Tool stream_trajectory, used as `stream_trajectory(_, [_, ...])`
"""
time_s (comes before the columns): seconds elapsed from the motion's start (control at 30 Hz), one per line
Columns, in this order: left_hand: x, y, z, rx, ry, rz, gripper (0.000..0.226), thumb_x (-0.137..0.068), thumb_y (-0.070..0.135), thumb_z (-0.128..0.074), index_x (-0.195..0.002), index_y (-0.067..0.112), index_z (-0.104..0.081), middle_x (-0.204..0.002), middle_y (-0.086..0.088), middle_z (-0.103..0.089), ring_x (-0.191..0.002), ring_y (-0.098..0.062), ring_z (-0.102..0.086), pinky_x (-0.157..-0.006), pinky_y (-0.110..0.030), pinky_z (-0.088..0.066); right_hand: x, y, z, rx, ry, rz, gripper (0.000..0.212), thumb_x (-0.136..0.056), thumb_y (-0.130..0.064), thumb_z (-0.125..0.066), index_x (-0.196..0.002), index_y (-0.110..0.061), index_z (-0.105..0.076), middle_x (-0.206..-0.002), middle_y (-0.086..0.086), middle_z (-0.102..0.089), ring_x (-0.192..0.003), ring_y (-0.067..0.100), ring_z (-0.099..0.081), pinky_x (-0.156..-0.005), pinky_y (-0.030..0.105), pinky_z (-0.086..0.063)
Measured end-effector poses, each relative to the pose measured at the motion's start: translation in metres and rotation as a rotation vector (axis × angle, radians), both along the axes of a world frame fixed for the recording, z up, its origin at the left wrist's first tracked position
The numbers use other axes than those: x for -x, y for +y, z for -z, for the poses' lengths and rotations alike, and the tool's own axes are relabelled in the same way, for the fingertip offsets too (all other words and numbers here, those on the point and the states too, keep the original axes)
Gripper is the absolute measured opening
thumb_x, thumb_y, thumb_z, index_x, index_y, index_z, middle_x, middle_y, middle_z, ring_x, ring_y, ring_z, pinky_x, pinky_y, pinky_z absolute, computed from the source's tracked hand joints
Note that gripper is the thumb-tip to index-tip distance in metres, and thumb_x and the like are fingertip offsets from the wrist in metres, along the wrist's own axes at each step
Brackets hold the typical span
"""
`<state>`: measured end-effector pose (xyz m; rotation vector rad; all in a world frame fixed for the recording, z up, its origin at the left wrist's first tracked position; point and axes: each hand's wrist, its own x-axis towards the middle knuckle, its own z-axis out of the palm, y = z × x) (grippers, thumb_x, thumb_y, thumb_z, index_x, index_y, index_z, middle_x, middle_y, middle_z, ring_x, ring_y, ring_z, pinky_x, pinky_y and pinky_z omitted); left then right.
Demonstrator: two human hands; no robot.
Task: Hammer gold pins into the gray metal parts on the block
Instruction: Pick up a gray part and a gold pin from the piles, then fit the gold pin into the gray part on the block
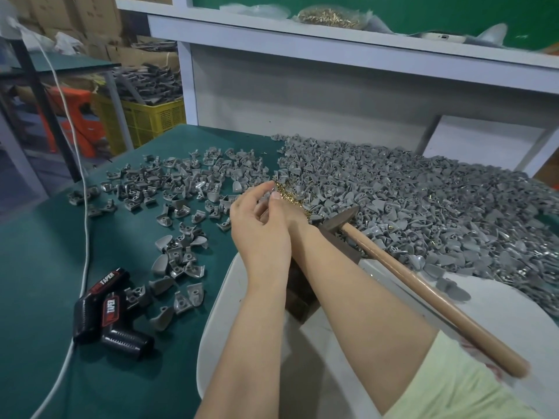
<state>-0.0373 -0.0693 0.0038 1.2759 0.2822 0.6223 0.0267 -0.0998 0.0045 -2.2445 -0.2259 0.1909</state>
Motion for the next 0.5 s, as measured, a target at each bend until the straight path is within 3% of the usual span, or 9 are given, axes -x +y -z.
stream_trajectory(0.07, [0.001, -0.001, 0.0, 0.01, -0.017, -0.014, 0.02, -0.092, 0.009, -0.058, -0.104, 0.023, -0.065, -0.115, -0.004, -0.064, -0.1, -0.008, -0.063, -0.085, -0.011, -0.049, 0.003, 0.0, -0.004, 0.044, 0.062, 0.131, 0.027, -0.101, -0.02, -0.032, -0.109, -0.01, -0.056, -0.121, 0.008, -0.06, -0.113, 0.021, -0.055, -0.101, 0.036, -0.042])
stream_trajectory(0.13, [0.0, -0.001, 0.0, 0.009, -0.024, -0.033, 0.021, -0.091, 0.008, -0.059, -0.103, 0.025, -0.062, -0.109, 0.003, -0.066, -0.098, -0.004, -0.062, -0.08, -0.006, -0.047, 0.002, 0.0, -0.005, 0.051, 0.094, 0.132, 0.03, -0.102, -0.021, -0.029, -0.094, -0.012, -0.056, -0.114, 0.009, -0.062, -0.106, 0.019, -0.059, -0.097, 0.029, -0.045])
stream_trajectory(0.2, [0.0, -0.001, 0.001, 0.005, -0.017, -0.04, 0.019, -0.09, 0.01, -0.061, -0.097, 0.027, -0.06, -0.104, 0.005, -0.066, -0.096, -0.004, -0.062, -0.08, -0.01, -0.047, 0.006, 0.001, -0.008, -0.087, -0.02, 0.112, 0.033, -0.102, -0.012, -0.03, -0.072, -0.015, -0.043, -0.086, 0.007, -0.056, -0.068, 0.003, -0.062, -0.063, 0.009, -0.048])
stream_trajectory(0.23, [-0.001, -0.001, 0.002, 0.01, -0.016, -0.035, 0.017, -0.09, 0.01, -0.062, -0.095, 0.026, -0.06, -0.102, 0.005, -0.067, -0.095, -0.004, -0.063, -0.081, -0.012, -0.047, 0.003, -0.002, -0.005, -0.023, -0.101, 0.142, 0.033, -0.101, -0.007, -0.031, -0.07, -0.015, -0.04, -0.077, 0.005, -0.05, -0.05, -0.002, -0.058, -0.047, 0.007, -0.044])
stream_trajectory(0.27, [-0.002, -0.001, 0.003, 0.011, -0.019, -0.025, 0.015, -0.09, 0.01, -0.062, -0.095, 0.023, -0.061, -0.099, 0.005, -0.067, -0.093, -0.004, -0.063, -0.081, -0.013, -0.047, 0.005, -0.008, -0.012, -0.046, -0.091, 0.135, 0.03, -0.1, -0.005, -0.033, -0.072, -0.013, -0.042, -0.076, 0.007, -0.049, -0.045, -0.002, -0.058, -0.044, 0.009, -0.043])
stream_trajectory(0.37, [-0.003, -0.002, 0.004, -0.036, -0.019, 0.022, 0.009, -0.089, 0.008, -0.063, -0.094, 0.015, -0.064, -0.092, 0.007, -0.068, -0.084, 0.003, -0.064, -0.077, -0.008, -0.048, -0.003, -0.027, -0.023, 0.023, -0.14, 0.19, 0.006, -0.096, -0.01, -0.047, -0.094, -0.013, -0.052, -0.099, 0.01, -0.06, -0.085, 0.017, -0.061, -0.076, 0.027, -0.049])
stream_trajectory(0.43, [-0.002, -0.005, 0.005, -0.117, -0.019, 0.111, 0.01, -0.087, 0.006, -0.064, -0.091, 0.015, -0.064, -0.087, 0.01, -0.067, -0.079, 0.006, -0.063, -0.074, -0.005, -0.047, 0.0, -0.052, -0.028, 0.022, -0.223, 0.218, 0.008, -0.091, -0.013, -0.058, -0.096, -0.017, -0.056, -0.101, -0.001, -0.061, -0.091, 0.015, -0.058, -0.083, 0.031, -0.049])
stream_trajectory(0.5, [0.0, -0.01, 0.005, -0.289, 0.0, 0.253, 0.011, -0.087, 0.006, -0.064, -0.087, 0.017, -0.063, -0.086, 0.009, -0.067, -0.081, 0.001, -0.063, -0.073, -0.004, -0.044, 0.014, -0.081, -0.031, -0.117, -0.238, 0.24, 0.009, -0.087, -0.012, -0.064, -0.087, -0.02, -0.06, -0.095, -0.003, -0.066, -0.09, 0.015, -0.063, -0.086, 0.034, -0.052])
